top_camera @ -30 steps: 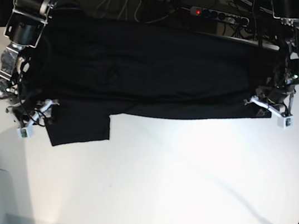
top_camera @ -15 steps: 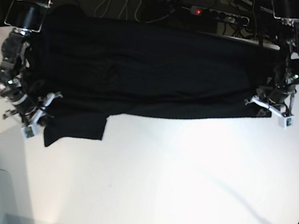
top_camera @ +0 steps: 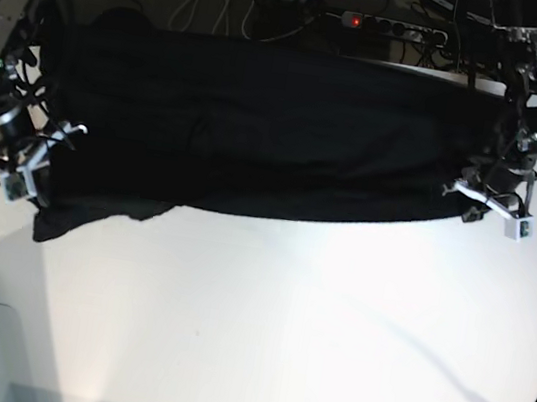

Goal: Fold the T-shirt properly
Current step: 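Lay the folded hem over the collar edge with both grippers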

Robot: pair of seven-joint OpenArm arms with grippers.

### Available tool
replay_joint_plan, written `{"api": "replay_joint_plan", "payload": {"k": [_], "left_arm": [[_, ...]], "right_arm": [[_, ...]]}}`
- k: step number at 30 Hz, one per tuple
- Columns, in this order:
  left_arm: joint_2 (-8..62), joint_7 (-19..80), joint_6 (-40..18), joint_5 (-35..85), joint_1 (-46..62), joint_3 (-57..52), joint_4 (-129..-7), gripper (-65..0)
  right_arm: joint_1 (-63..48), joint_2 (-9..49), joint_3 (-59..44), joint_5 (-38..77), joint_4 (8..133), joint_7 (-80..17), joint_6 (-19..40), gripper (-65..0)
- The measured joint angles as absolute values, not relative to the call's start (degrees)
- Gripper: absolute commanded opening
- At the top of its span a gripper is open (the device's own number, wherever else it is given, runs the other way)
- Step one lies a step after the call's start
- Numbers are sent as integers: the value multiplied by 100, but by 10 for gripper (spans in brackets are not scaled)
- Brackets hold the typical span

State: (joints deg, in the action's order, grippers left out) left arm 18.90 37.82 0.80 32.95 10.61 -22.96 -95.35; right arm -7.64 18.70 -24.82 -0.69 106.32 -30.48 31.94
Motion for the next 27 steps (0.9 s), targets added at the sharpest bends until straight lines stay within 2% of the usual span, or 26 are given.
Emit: {"api": "replay_joint_plan", "payload": {"k": [13, 19, 27], "left_arm": [[1892, 3760, 16, 3330, 1354, -2891, -9649, -650], [1887, 3760, -14, 3354, 1660, -3092, -9653, -650], [1876, 3743, -3, 3347, 1765, -3094, -9653, -650]], "right_arm": [[-2058, 1586, -2550, -86, 11708, -3015, 3205, -649], [-2578, 1404, -2556, -110, 11716, -3011, 3205, -649], [-2742, 1146, -2810, -84, 11716, -3002, 3205, -649]]}}
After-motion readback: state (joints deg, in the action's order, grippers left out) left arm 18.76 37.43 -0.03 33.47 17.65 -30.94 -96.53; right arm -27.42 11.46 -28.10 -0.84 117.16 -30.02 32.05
